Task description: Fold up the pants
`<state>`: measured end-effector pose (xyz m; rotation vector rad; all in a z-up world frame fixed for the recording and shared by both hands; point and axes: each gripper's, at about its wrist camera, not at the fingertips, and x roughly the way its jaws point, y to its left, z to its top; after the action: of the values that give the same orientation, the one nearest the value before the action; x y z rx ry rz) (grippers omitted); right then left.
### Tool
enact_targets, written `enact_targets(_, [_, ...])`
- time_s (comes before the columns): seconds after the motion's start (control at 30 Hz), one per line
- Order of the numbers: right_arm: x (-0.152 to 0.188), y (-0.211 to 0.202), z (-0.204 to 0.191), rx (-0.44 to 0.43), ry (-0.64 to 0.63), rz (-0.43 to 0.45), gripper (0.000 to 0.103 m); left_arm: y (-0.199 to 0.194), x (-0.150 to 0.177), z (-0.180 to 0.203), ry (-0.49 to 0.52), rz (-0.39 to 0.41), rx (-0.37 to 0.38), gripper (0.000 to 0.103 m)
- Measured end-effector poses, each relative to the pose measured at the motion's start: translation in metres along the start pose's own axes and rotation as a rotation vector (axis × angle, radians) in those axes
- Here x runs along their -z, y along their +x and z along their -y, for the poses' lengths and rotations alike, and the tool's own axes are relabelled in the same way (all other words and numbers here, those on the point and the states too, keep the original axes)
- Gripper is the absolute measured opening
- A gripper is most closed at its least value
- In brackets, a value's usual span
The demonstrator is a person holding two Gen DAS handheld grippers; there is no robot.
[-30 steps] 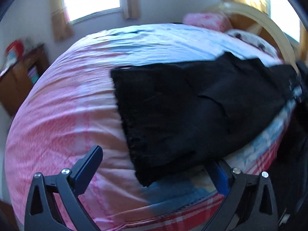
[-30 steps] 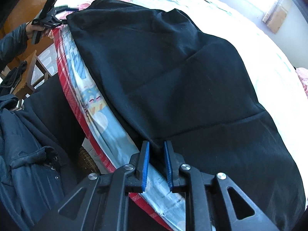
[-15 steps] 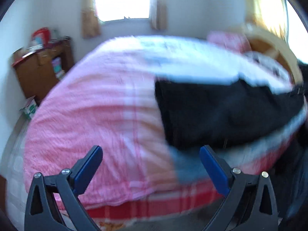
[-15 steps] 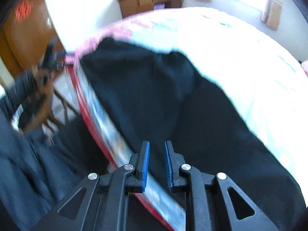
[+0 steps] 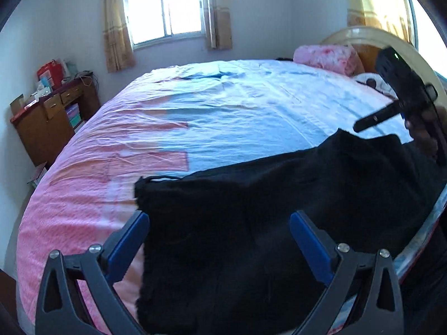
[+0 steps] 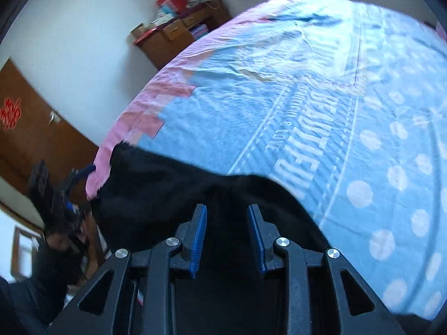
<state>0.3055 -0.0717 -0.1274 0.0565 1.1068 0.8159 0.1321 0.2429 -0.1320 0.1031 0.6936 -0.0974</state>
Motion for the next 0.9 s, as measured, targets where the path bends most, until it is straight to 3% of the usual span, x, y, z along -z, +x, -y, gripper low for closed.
enact_targets(0.2, [-0.015,0.023,0.014,-0.07,0.049,-0.045,0.032,0.015,-0.001,-0.001,-0.015,-0.036,0.022,0.103])
enact_targets(0.37, [-0.016,0.043,0.02,-0.072,0.086,-0.094,0.032,0.022,-0.004,-0.005,-0.019,-0.047,0.0,0.103])
enact_targets(0.43, [-0.016,0.043,0.017,-0.067,0.072,-0.084,0.008,0.026,-0.006,-0.009,-0.04,-0.065,-0.006,0.103])
enact_targets(0.57, [-0.022,0.019,0.017,-0.068,0.086,0.04,0.005,0.033,-0.008,-0.016,-0.053,-0.086,-0.044,0.103])
enact_targets(0.7, [-0.028,0.031,0.031,-0.035,0.132,0.004,0.005,0.05,-0.001,-0.017,-0.018,-0.139,-0.074,0.103])
enact_targets(0.77, [-0.025,0.05,0.039,-0.031,0.136,-0.058,0.005,0.054,0.002,-0.019,-0.035,-0.154,-0.075,0.103])
enact_targets(0.83, [-0.021,0.056,0.045,-0.036,0.147,-0.054,0.006,0.048,0.002,-0.02,-0.06,-0.153,-0.086,0.103])
enact_targets(0.87, [-0.02,0.053,0.047,-0.052,0.161,-0.044,0.01,0.041,0.001,-0.018,-0.053,-0.145,-0.115,0.103])
enact_targets(0.9, [-0.019,0.048,0.047,-0.047,0.168,-0.039,0.024,0.031,-0.001,-0.014,-0.035,-0.118,-0.14,0.103])
